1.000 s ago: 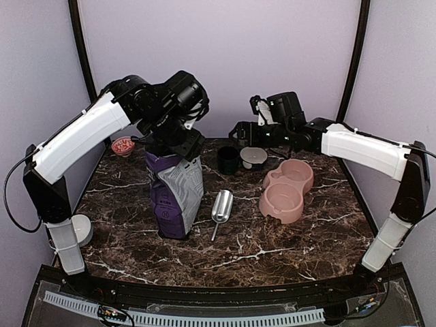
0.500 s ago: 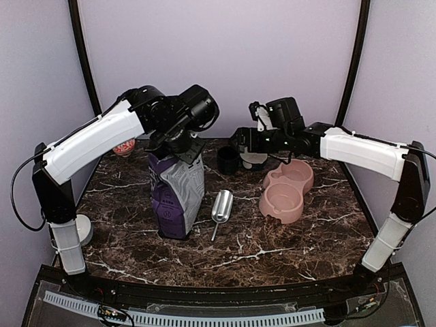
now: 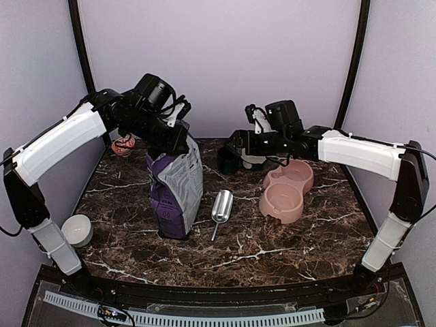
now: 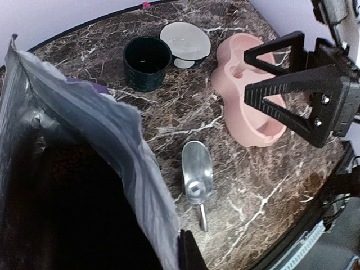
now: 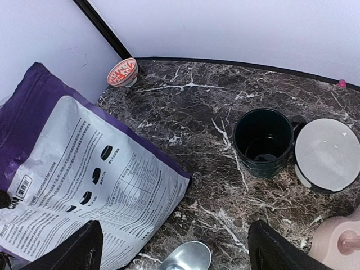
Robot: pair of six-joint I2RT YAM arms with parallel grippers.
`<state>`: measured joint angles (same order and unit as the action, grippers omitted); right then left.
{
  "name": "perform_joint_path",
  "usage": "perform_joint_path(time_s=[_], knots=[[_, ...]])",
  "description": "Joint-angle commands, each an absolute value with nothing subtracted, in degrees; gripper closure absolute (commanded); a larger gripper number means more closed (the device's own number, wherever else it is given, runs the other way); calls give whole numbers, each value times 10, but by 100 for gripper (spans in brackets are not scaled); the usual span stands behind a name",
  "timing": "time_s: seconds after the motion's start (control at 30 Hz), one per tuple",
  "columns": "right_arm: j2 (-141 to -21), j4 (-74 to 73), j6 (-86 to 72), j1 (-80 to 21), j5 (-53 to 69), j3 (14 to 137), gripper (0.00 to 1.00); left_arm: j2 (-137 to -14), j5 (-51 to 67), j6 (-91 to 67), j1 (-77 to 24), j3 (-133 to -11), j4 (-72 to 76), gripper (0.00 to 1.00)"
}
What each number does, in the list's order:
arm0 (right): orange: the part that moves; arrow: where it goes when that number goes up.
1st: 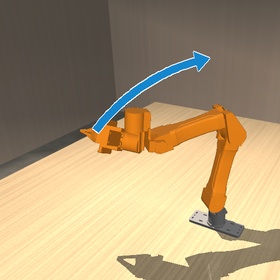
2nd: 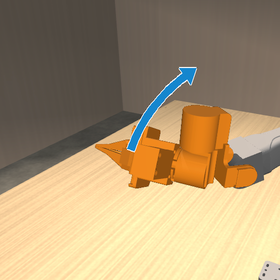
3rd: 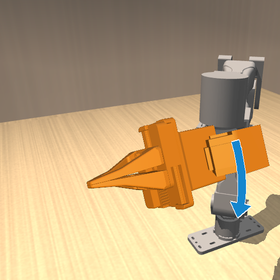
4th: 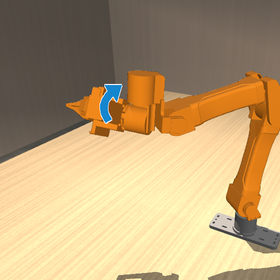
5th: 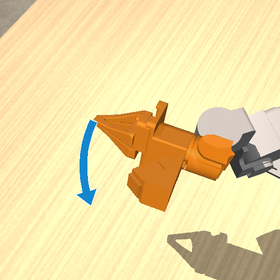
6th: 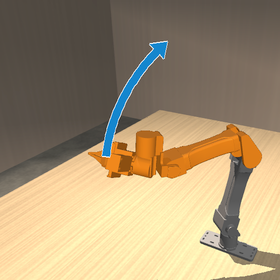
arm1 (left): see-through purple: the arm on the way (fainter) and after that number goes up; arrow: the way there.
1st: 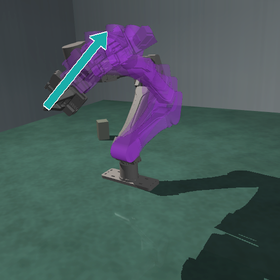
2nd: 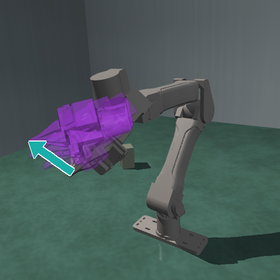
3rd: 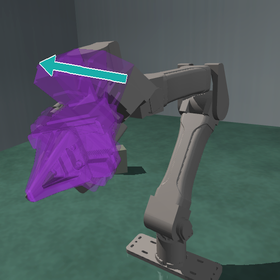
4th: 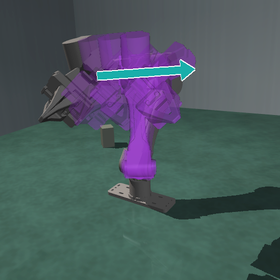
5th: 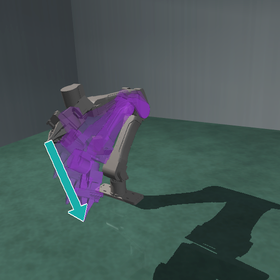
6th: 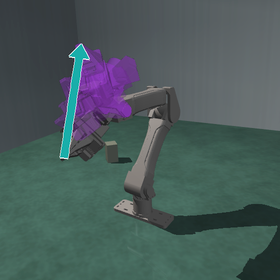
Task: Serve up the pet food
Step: Adjust the pet food at the center of the board.
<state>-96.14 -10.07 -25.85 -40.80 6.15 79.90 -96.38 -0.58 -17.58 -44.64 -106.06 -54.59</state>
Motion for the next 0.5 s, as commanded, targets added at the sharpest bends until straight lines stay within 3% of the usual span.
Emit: perform_joint_path(time_s=[0.0, 0.17, 0.33, 0.47], knots=[[-974, -62, -262, -404, 95, 793, 10, -873, 177, -212, -408, -984, -367, 100], [-984, -60, -262, -404, 102, 801, 10, -861, 166, -204, -399, -991, -382, 97], [-996, -63, -259, -404, 101, 813, 10, -886, 65, -198, -400, -1044, -452, 66], [-999, -64, -258, -404, 101, 820, 10, -917, 48, -195, -400, -1095, -481, 52]])
